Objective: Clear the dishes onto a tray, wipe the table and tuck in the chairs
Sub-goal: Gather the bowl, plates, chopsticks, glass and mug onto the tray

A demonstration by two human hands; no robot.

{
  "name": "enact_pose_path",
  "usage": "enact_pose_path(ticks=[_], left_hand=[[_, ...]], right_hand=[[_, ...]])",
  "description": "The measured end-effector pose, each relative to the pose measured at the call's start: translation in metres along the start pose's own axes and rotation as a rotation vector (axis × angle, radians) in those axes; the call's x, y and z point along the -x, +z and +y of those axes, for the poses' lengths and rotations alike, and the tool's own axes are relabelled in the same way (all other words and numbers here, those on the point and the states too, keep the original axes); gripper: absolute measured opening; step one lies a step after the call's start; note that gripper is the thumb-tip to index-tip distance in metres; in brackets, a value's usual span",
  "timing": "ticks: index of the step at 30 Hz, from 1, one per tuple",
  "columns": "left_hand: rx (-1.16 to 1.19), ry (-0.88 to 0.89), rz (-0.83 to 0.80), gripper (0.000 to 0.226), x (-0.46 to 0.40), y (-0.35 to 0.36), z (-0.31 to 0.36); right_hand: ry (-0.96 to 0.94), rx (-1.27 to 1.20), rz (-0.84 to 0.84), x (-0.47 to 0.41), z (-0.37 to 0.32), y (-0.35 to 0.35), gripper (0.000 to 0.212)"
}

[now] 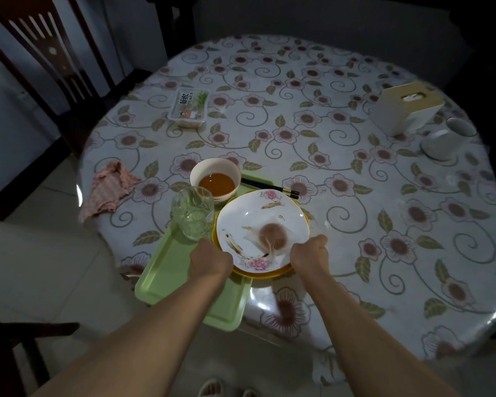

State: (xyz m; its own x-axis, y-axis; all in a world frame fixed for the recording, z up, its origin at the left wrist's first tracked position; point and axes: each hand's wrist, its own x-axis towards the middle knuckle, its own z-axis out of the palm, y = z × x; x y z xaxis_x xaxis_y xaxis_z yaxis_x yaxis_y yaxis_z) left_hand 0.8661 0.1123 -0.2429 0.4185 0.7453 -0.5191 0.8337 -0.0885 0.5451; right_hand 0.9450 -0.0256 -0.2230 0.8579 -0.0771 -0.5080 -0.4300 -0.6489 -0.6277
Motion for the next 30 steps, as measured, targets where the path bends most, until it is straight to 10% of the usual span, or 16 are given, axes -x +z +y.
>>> enact_pose_path(ticks=[30], left_hand=[[-0.019,0.219,-0.154,0.05,0.022,-0.024,0.059]], right_hand=[[-0.034,-0.045,0.082,0.006,-0.025,-0.045,0.051]])
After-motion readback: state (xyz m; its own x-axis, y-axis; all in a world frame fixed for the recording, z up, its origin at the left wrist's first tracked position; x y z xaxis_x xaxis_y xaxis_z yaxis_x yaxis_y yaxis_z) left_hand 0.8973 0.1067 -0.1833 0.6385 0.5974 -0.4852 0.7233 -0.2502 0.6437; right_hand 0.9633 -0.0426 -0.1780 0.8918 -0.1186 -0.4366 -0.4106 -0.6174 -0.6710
